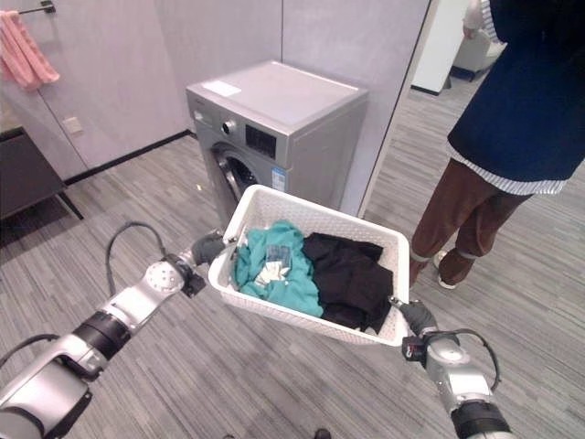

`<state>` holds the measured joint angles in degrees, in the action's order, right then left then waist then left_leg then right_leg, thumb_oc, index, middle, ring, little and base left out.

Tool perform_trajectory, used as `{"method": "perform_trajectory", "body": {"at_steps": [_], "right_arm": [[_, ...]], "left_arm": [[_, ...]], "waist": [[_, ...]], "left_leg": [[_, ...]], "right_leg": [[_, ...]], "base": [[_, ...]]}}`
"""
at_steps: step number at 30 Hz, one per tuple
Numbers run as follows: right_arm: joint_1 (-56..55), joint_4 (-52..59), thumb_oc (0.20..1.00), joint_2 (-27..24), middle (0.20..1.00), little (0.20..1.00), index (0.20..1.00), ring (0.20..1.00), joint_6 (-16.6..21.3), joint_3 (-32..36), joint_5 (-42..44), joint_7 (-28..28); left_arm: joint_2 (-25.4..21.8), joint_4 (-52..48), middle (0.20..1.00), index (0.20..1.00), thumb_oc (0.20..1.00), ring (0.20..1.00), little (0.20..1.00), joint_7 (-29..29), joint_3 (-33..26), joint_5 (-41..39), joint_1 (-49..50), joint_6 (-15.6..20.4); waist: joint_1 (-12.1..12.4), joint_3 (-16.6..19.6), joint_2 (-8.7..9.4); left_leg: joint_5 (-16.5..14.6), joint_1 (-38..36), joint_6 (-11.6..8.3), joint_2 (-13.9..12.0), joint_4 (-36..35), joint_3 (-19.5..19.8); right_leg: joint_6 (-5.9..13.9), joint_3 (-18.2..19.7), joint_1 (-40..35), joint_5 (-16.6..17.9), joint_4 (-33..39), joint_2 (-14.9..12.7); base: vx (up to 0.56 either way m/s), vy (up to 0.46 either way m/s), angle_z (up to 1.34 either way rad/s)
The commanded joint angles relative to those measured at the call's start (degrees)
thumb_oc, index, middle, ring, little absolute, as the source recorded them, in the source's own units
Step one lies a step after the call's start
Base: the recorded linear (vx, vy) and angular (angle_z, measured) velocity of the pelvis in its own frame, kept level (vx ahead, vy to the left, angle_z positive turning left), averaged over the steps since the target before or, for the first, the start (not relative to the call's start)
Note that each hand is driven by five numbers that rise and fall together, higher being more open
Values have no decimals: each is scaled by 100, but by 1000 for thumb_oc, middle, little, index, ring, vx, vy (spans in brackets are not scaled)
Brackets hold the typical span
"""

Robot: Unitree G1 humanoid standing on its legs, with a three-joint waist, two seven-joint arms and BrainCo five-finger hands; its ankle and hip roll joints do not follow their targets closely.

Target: Grab the laundry basket,head to the washer,open it,put in the laundry and shut it.

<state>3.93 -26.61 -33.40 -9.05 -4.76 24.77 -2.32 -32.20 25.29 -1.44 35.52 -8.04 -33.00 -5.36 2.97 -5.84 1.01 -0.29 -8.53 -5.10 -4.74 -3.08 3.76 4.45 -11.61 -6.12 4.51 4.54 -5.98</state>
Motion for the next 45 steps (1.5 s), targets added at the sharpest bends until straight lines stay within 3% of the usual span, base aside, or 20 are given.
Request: {"method": "perform_trajectory", "body": {"at_steps": [1, 13, 45], "right_arm": [[358, 261, 200, -170, 200, 200, 200, 200, 584, 261, -21, -4], [359, 324, 200, -142, 200, 200, 200, 200, 643, 334, -270, 98], [184, 322, 200, 36, 200, 200, 200, 200, 568, 302, 141, -63]], "left_arm": [[115, 94, 200, 200, 200, 200, 200, 122, -552, -451, -578, 567], [81, 38, 200, 200, 200, 200, 200, 117, -670, -487, -426, 574], [60, 114, 200, 200, 200, 200, 200, 91, -795, -495, -208, 535]], "waist": [[16, 303, 52], [-27, 302, -12], [-31, 305, -17]], "left_leg": [[-339, 189, 500, 233, 206, -91], [-339, 131, 515, 236, 148, -124], [-328, 74, 516, 238, 69, -133]], "right_leg": [[363, 160, -38, -588, -466, -112], [367, 179, -53, -583, -437, -115], [356, 159, -79, -565, -402, -136]], "base": [[0, 0, 0], [0, 0, 0], [0, 0, 0]]}}
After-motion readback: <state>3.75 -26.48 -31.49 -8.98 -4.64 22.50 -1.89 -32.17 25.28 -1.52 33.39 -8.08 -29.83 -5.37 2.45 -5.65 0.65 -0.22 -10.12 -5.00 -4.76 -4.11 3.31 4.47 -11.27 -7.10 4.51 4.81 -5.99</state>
